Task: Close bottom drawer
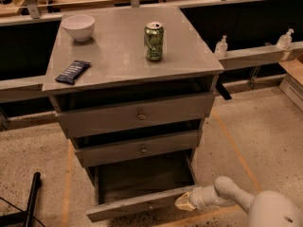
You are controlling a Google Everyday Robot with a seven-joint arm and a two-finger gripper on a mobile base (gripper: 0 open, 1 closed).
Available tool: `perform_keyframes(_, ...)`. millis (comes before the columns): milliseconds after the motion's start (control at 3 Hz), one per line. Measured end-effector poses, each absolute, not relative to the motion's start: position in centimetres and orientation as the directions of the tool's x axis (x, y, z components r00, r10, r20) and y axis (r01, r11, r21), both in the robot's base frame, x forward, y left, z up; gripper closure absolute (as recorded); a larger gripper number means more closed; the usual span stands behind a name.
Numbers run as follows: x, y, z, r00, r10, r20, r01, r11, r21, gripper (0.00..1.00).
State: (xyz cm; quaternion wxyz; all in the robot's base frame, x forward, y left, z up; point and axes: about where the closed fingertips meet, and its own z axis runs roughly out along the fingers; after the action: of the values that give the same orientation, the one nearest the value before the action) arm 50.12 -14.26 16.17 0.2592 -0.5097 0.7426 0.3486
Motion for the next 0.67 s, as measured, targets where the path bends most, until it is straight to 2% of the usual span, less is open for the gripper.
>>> perform_keyframes(667, 51.34, -13.57, 16.28, -0.334, -0.576, -0.746, -0.942, 0.233, 0.241, 1.00)
